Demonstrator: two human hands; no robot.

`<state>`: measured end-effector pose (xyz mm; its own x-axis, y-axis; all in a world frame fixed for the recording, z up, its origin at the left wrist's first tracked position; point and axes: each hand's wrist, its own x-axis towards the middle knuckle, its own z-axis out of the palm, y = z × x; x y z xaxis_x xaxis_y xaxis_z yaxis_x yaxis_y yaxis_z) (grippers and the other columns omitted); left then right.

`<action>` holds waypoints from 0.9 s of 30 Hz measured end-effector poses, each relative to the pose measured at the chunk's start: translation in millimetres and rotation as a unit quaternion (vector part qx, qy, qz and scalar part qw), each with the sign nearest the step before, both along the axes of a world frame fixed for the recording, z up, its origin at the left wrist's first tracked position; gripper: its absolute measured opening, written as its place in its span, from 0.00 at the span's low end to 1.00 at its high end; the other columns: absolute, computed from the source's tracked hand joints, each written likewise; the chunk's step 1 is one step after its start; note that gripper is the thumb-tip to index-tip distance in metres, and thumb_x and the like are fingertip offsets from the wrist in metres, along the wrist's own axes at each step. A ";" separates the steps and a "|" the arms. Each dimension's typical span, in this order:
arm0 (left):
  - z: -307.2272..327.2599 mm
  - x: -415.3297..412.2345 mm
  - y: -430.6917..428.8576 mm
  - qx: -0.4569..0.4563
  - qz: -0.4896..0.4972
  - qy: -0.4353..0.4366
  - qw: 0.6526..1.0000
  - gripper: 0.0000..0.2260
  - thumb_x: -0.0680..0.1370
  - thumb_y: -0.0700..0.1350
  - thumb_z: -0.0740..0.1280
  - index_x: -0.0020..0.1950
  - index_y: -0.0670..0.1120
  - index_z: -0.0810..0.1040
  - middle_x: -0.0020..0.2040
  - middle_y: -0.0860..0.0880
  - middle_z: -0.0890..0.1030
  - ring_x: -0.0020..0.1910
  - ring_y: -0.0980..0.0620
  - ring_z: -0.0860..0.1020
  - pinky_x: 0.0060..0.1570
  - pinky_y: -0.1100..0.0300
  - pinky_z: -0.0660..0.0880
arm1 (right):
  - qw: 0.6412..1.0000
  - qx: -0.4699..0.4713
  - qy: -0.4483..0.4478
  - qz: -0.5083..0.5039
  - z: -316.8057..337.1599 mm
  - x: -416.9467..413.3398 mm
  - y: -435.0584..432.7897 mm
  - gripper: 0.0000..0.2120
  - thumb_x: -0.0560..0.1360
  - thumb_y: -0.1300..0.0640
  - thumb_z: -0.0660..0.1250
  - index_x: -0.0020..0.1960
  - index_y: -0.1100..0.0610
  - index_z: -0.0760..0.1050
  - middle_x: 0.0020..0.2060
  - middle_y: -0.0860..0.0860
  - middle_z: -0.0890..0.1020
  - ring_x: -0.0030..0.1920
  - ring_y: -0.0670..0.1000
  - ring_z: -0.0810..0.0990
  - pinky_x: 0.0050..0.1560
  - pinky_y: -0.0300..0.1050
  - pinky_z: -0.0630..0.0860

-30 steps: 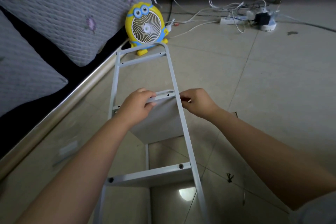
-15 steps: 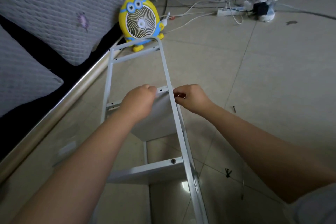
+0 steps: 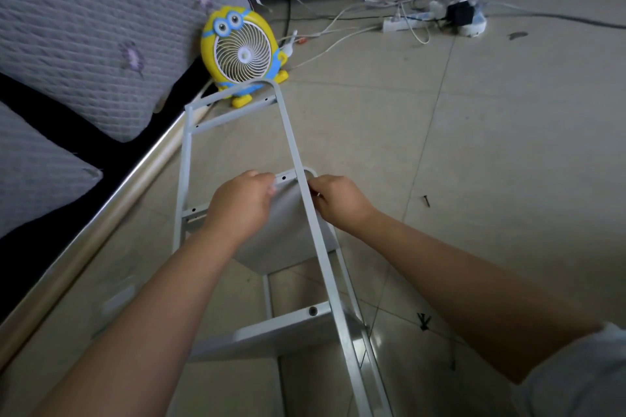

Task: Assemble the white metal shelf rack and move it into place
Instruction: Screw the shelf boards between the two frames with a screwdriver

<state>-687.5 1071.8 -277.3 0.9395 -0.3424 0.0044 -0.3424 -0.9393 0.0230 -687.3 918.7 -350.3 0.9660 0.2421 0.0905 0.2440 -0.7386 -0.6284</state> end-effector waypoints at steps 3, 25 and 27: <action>0.1 -0.4 -1.3 -0.007 0.001 -0.004 1.000 0.09 0.79 0.40 0.58 0.50 0.38 0.76 0.49 0.39 0.76 0.48 0.39 0.74 0.38 0.56 0.63 | 1.000 0.017 -0.026 0.002 0.7 -3.2 0.7 0.18 0.73 0.57 0.52 0.46 0.69 0.75 0.46 0.67 0.79 0.46 0.64 0.77 0.44 0.51 0.69; 10.4 11.7 9.5 0.016 -0.052 0.036 0.998 0.11 0.79 0.44 0.62 0.51 0.38 0.78 0.48 0.40 0.77 0.50 0.41 0.74 0.45 0.54 0.68 | 0.998 -0.025 -0.018 0.046 -3.4 11.7 -7.2 0.12 0.77 0.60 0.60 0.54 0.67 0.76 0.49 0.63 0.81 0.49 0.62 0.78 0.46 0.48 0.67; 10.6 12.7 9.1 0.022 -0.054 0.035 0.998 0.11 0.78 0.44 0.62 0.51 0.38 0.78 0.49 0.40 0.77 0.51 0.41 0.75 0.46 0.54 0.69 | 0.998 -0.024 -0.025 0.047 -3.7 10.3 -8.3 0.11 0.77 0.61 0.61 0.53 0.68 0.76 0.48 0.63 0.81 0.49 0.62 0.78 0.46 0.49 0.67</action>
<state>-674.8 1080.9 -266.7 0.8945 -0.4404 -0.0772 -0.4411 -0.8974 0.0097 -676.9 910.4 -354.0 0.9335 0.3362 0.1246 0.3436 -0.7396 -0.5787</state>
